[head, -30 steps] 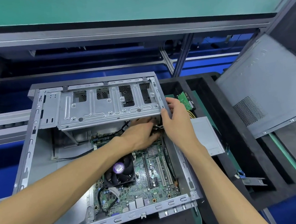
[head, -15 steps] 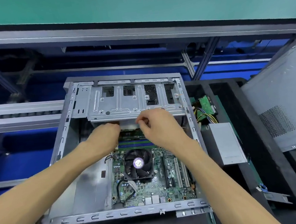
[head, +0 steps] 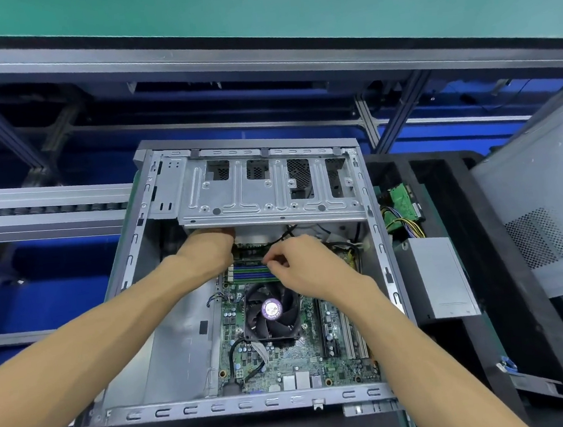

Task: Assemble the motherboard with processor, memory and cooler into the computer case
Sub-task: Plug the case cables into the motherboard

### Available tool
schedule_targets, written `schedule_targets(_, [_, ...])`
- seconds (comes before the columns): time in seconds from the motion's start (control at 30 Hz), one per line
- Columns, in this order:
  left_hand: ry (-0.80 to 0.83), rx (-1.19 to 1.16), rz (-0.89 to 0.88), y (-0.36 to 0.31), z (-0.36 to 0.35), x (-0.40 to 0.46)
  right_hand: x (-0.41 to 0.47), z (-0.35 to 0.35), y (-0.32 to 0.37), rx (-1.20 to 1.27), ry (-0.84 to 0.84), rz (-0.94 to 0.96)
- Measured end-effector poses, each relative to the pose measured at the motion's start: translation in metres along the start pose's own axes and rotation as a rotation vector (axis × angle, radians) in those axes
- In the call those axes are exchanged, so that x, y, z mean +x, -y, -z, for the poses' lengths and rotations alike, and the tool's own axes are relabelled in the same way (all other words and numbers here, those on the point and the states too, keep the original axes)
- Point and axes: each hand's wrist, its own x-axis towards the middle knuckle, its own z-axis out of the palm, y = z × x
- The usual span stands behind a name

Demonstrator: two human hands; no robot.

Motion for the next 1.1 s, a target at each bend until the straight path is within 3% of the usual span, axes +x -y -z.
schedule_targets(0.3, [0.046,-0.03,0.005,-0.001,0.001,0.004,0.005,-0.012,-0.008,0.026,0.101,-0.022])
schedule_targets(0.5, [0.03,-0.142,0.005,-0.001,0.006,0.005,0.006,-0.014,-0.009,0.046,0.11,-0.044])
schedule_targets(0.63, [0.11,-0.24,0.021,-0.001,0.012,-0.009,0.002,-0.01,-0.009,0.089,0.101,-0.059])
schedule_targets(0.8, [0.005,-0.384,-0.249,-0.01,0.013,-0.048,-0.008,0.002,-0.007,0.042,0.12,-0.063])
schedule_targets(0.9, [0.125,-0.377,-0.412,-0.022,0.015,-0.069,-0.017,0.004,-0.003,-0.021,0.198,-0.042])
schedule_targets(1.1, [0.074,-0.316,-0.431,-0.03,0.001,-0.075,-0.036,0.001,0.007,-0.062,0.248,0.006])
